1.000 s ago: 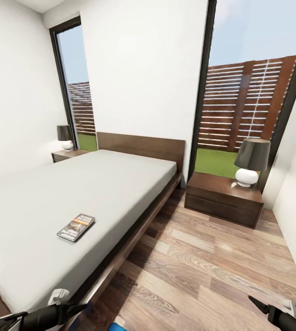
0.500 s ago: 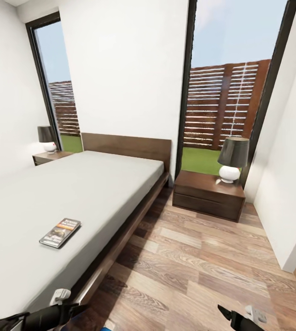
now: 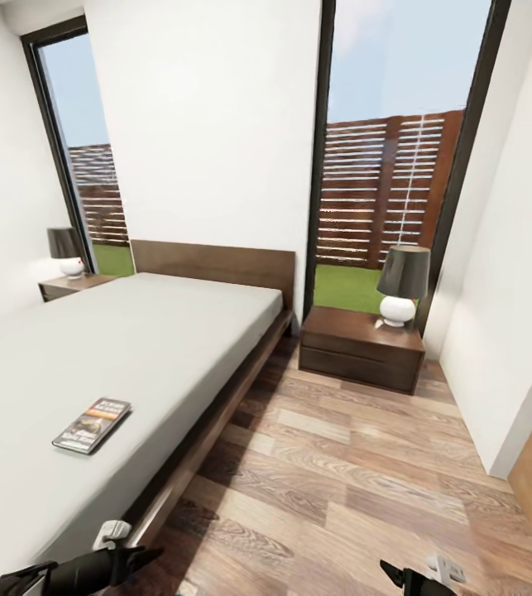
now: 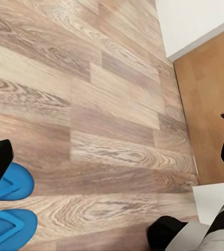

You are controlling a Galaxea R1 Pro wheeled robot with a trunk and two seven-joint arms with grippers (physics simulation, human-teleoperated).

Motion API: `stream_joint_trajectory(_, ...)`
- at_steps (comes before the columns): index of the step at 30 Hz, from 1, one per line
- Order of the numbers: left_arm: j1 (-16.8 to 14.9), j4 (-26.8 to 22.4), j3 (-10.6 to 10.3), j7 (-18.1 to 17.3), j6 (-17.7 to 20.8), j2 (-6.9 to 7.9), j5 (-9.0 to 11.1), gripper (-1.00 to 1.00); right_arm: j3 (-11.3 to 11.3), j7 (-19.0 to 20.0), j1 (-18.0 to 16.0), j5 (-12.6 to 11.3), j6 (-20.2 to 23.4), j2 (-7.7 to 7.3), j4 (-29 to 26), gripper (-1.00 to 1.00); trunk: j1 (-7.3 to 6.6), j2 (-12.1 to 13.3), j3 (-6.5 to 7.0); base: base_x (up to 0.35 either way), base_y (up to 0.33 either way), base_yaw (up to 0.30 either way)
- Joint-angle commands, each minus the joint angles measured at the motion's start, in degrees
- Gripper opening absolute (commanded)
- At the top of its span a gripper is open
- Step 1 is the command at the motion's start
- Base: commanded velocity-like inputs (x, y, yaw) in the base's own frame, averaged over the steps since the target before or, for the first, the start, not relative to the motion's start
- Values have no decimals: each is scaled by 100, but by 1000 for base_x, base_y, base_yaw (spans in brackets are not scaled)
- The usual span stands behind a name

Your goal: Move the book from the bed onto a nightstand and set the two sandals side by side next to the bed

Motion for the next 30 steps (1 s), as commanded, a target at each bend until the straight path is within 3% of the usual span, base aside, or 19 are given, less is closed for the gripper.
stream_joint_trajectory(1,-3,-3,-48,-16,9,2,51,100,-46,25,-6,35,-16,0,8,100,-1,-3,-8,0,0,-204)
stream_joint_trajectory(30,-1,-3,-48,-17,9,2,54,100,-56,47,-6,35,-19,-10,-43,100,-1,-3,-24,0,0,-274)
